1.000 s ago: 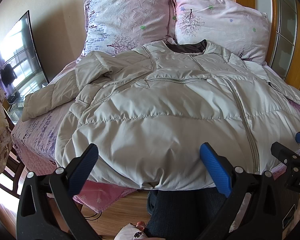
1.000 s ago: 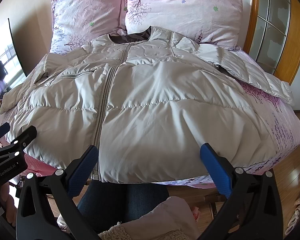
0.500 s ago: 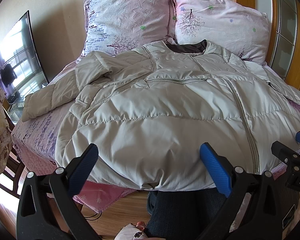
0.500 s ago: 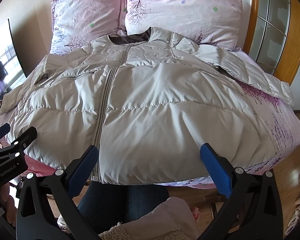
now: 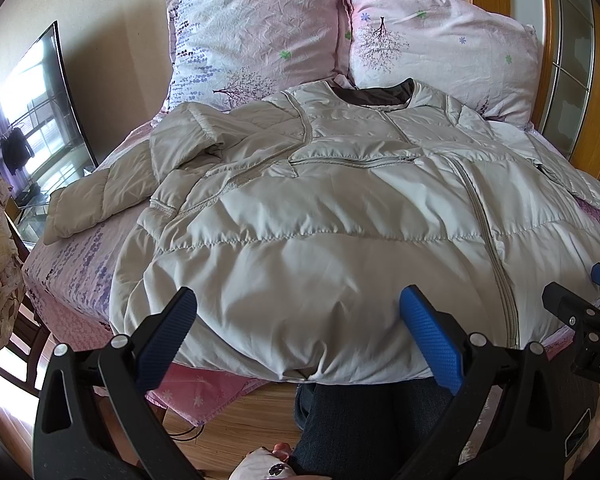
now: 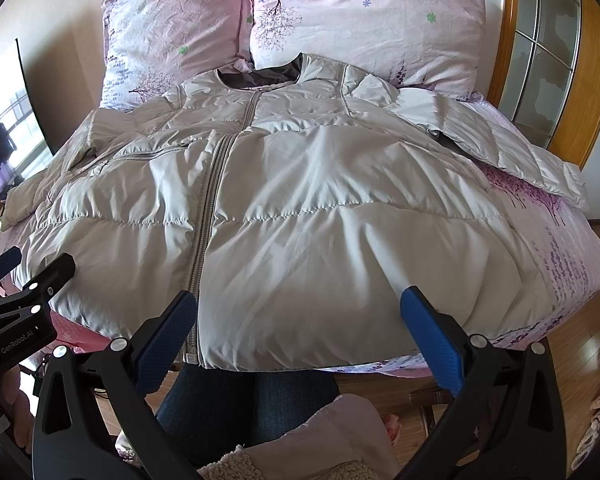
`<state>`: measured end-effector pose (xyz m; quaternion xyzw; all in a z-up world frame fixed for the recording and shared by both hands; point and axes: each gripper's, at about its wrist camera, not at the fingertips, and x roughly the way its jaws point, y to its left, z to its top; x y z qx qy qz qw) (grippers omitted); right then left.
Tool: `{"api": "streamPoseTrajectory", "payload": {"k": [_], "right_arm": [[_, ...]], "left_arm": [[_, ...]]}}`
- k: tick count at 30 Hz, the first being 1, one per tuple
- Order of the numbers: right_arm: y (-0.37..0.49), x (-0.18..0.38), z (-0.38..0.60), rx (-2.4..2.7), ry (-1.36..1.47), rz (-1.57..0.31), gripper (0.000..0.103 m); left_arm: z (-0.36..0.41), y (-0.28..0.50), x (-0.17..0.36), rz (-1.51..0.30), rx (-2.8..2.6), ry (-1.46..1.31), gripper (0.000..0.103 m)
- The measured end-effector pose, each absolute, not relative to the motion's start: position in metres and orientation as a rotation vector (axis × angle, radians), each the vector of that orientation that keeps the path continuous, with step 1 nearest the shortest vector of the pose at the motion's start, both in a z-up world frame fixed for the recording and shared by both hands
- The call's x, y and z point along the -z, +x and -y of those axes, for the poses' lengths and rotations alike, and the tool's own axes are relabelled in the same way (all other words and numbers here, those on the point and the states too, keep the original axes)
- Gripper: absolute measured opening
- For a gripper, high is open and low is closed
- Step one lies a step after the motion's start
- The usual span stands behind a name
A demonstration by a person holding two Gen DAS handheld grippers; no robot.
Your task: Fold large clothes
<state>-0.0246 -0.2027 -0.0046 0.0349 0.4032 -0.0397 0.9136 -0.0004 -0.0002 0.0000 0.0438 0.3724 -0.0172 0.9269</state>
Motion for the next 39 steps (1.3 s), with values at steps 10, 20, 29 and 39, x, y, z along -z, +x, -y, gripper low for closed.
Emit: {"api": "streamPoseTrajectory", "payload": {"k": [10,20,29,39], "right_arm": [[-0.025,0.004,0.204,0.079,0.078,-0.831,0.102],[-0.024,0.005,0.204,0.066,0.105,-0.825,0.102],[-0.024,0.004,0.207,0.059,0.122,-0.820,0.102],[-0.012,-0.010,0.249,-0.051,0.300,-0.699,0.102]], "left_arm": [[0.000,0.000,0.000,-0.765,0.035,0.091,0.101],[0.000,0.000,0.000,-0.765,0.036,0.091,0.101],[0.001,-0.001,0.001,-0.771,0.028,0.088,0.101],[-0.007,0.024,-0.002,-0.805,0.091,0.031,0.101]]}}
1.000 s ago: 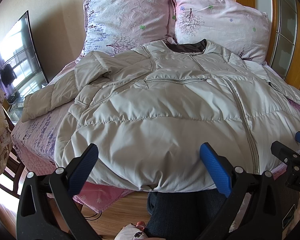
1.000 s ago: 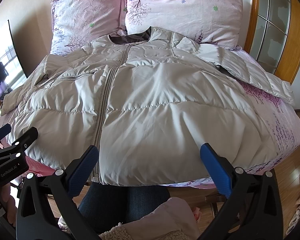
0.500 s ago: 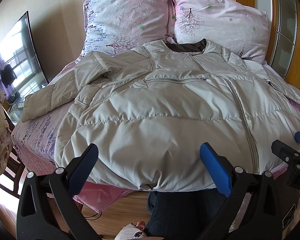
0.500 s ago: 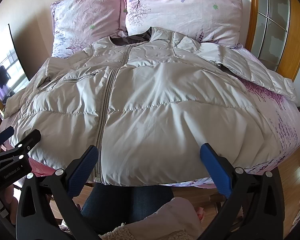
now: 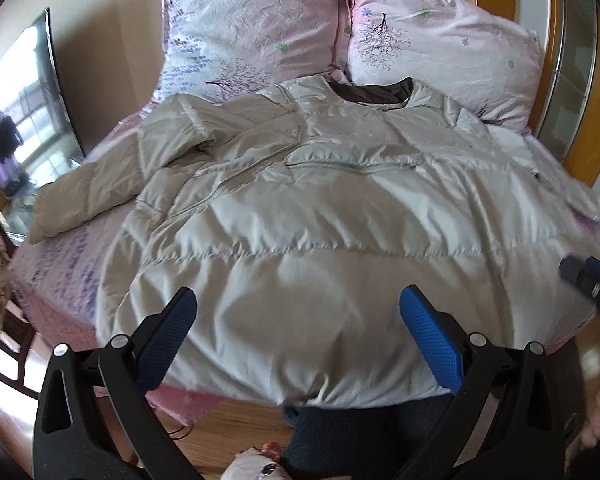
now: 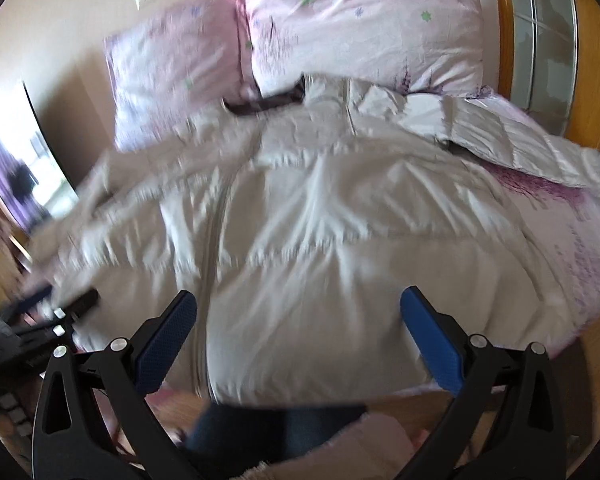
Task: Fold large clothes
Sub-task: 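Grasp the jacket sleeve with the right gripper and lift it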
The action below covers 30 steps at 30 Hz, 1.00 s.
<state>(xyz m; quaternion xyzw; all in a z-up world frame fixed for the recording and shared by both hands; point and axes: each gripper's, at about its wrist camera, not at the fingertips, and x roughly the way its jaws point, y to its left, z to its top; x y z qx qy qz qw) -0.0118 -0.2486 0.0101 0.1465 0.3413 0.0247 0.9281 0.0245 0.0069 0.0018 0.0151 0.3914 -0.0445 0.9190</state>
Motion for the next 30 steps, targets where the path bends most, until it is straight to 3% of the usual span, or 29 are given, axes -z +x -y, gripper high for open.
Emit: {"api": "streamPoseTrajectory", "payload": {"k": [9,10,12,15,19,22,25,30], "right_arm": [[0.021,-0.014,0.424,0.231,0.741,-0.592,0.099],[0.022,-0.009,0.442,0.264,0.795,-0.588,0.095],[0.023,0.007,0.491,0.344,0.938,-0.581,0.075],[0.020,0.028,0.542,0.432,1.089,-0.555,0.062],[0.014,0.051,0.593,0.518,1.231,-0.520,0.053],[0.016,0.061,0.616,0.561,1.269,-0.499,0.043],[0.021,0.063,0.630,0.596,1.269,-0.492,0.025],[0.039,0.045,0.623,0.660,1.082,-0.523,0.005]], "left_arm": [[-0.018,0.084,-0.024,-0.866,0.299,-0.095,0.101],[-0.018,0.092,-0.026,-0.865,0.327,-0.121,0.101],[-0.020,0.109,-0.031,-0.865,0.373,-0.176,0.101],[-0.016,0.133,-0.038,-0.869,0.392,-0.199,0.101],[-0.006,0.171,-0.042,-0.895,0.431,-0.230,0.101],[0.003,0.194,-0.042,-0.907,0.432,-0.237,0.101],[0.015,0.213,-0.041,-0.941,0.487,-0.218,0.101],[0.025,0.236,-0.035,-0.960,0.540,-0.262,0.101]]}}
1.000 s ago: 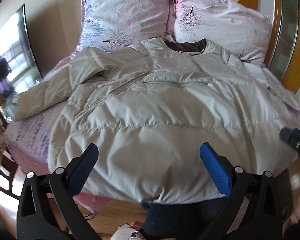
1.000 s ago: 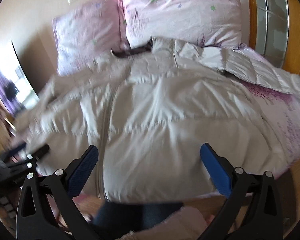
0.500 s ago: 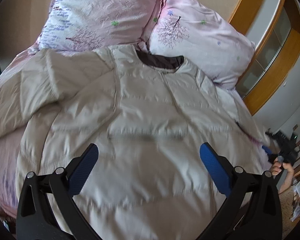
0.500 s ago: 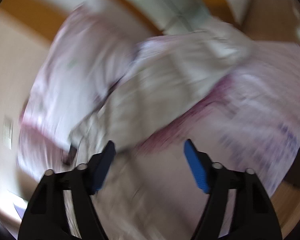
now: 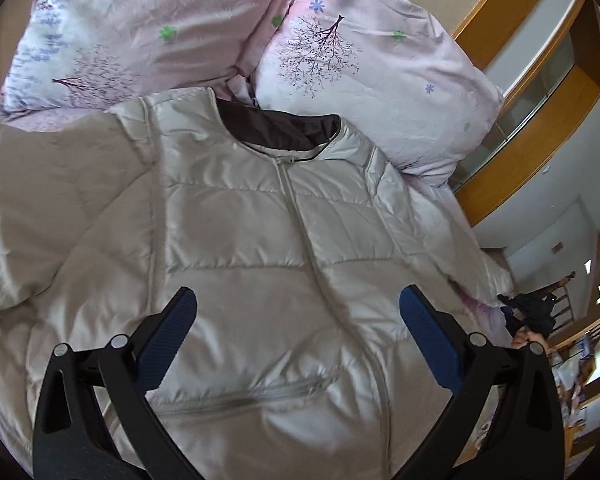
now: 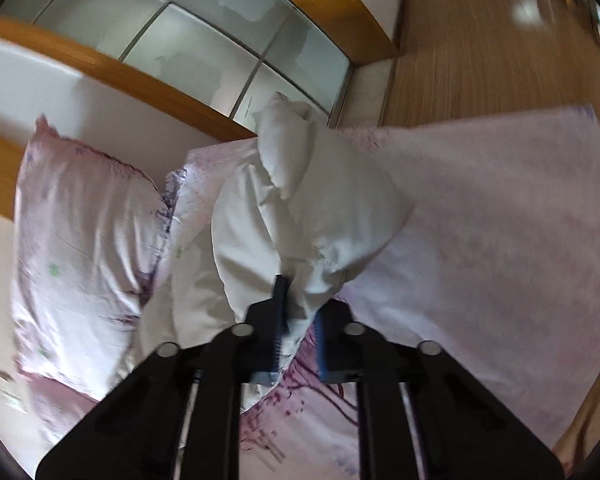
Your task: Fold large clothes
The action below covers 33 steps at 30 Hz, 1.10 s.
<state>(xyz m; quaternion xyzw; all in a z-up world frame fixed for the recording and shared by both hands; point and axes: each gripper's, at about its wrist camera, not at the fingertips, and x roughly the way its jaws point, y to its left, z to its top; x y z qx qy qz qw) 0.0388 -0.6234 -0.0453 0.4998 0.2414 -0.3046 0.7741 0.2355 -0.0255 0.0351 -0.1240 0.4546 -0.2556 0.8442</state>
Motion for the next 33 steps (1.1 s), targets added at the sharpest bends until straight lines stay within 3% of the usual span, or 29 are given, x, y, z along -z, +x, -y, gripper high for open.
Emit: {"api": "streamPoseTrajectory", "payload": {"k": [8,15,29,32,33], "right_arm": [[0.089,-0.048,0.570,0.612,0.617,-0.448,0.004],[0.142,-0.111,0.447,0.232,0.337,-0.378,0.004],[0.219,-0.032,0.256,-0.243,0.052,-0.760,0.004],[0.217,-0.026,0.239,-0.252,0.000,-0.786,0.004],[0.216,-0.025,0.234,-0.246,-0.029,-0.787,0.004]], "left_arm": [[0.030,0.255,-0.034,-0.927,0.643,-0.378,0.101],[0.033,0.267,-0.033,-0.954,0.774,-0.585,0.097],[0.053,0.291,-0.003,-1.091,0.824,-0.785,0.093],[0.053,0.298,0.006,-1.130,0.790,-0.812,0.085],[0.052,0.299,0.008,-1.138,0.777,-0.811,0.078]]}}
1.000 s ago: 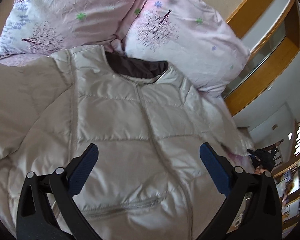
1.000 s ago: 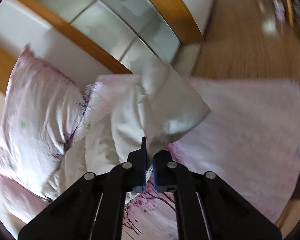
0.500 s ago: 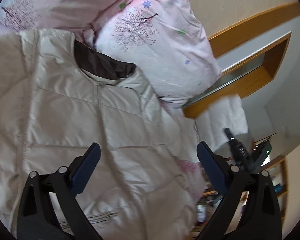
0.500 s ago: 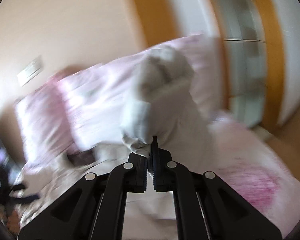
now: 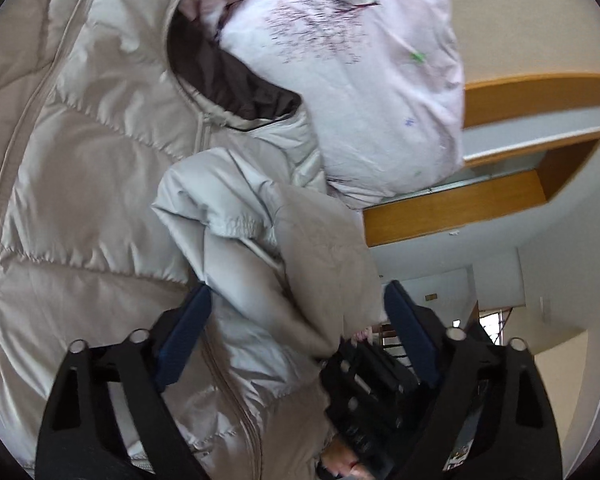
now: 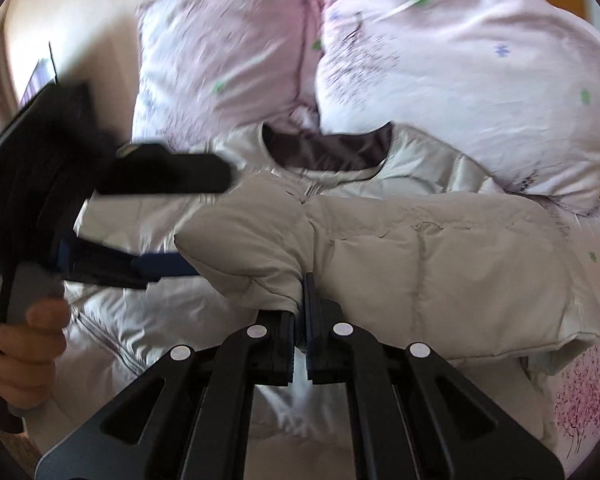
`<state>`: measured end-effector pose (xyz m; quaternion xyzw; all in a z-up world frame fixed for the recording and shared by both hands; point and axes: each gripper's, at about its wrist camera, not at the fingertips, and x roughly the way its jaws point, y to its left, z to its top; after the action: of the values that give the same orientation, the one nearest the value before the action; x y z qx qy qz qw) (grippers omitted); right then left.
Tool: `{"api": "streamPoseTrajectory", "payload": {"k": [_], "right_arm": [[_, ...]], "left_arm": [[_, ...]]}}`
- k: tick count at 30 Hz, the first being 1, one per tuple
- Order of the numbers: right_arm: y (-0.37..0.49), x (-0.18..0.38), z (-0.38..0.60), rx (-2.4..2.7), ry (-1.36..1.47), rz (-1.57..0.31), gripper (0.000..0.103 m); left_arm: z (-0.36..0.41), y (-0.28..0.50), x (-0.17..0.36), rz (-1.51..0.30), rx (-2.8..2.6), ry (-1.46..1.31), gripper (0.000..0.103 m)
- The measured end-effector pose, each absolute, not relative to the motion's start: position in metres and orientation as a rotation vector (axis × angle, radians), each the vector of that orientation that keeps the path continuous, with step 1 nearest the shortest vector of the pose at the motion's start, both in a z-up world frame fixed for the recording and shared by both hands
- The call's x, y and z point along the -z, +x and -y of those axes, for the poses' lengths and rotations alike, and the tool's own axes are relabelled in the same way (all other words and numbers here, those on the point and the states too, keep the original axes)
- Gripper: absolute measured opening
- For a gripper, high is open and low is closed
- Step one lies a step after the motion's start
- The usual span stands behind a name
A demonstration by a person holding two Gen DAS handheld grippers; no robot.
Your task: Fold large clothes
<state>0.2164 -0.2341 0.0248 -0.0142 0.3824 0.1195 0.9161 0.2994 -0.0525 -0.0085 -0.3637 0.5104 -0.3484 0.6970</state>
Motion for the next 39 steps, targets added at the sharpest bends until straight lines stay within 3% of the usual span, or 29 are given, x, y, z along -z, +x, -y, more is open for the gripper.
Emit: {"api": "streamPoseTrajectory", "payload": {"k": [2,4,6,9,11,14,18,20,23,28,33,39], "right_arm": [[0.211,-0.024,0.224,-0.232,-0.059,-0.788,0.006],[0.210,-0.021,0.218,-0.212,-0.082,-0.798,0.013],[0.209,-0.021,0.215,-0.210,-0.089,-0.815,0.030],[0.198,-0.029,0.216,-0.238,-0.074,-0.785,0.061],[0.193,-0.037,0.220,-0.254,-0.055,-0.761,0.061],[0.192,-0.052,0.234,-0.267,0.034,-0.738,0.057],[0.211,-0.056,0.250,-0.233,0.155,-0.773,0.030],[0.230,-0.050,0.248,-0.237,0.223,-0.836,0.022],[0.255,-0.036,0.228,-0.283,0.272,-0.932,0.014],[0.288,-0.019,0.171,-0.363,0.244,-1.055,0.013],[0.315,0.007,0.123,-0.348,0.139,-1.136,0.014],[0.317,0.012,0.121,-0.333,0.108,-1.123,0.015]], "left_arm": [[0.054,0.304,0.014,-1.162,0.734,-0.794,0.062],[0.054,0.309,0.020,-1.185,0.706,-0.790,0.036],[0.052,0.313,0.025,-1.193,0.696,-0.788,0.024],[0.040,0.316,0.021,-1.162,0.648,-0.758,0.016],[0.028,0.318,0.016,-1.133,0.623,-0.745,0.015],[0.004,0.318,0.008,-1.094,0.580,-0.711,0.015],[-0.028,0.319,0.009,-1.070,0.501,-0.648,0.017],[-0.033,0.320,0.015,-1.089,0.461,-0.617,0.019],[-0.046,0.315,0.020,-1.094,0.410,-0.581,0.037],[-0.087,0.271,-0.013,-0.977,0.425,-0.575,0.065],[-0.149,0.206,-0.034,-0.832,0.334,-0.548,0.068],[-0.243,0.141,-0.016,-0.767,0.126,-0.688,0.066]]}}
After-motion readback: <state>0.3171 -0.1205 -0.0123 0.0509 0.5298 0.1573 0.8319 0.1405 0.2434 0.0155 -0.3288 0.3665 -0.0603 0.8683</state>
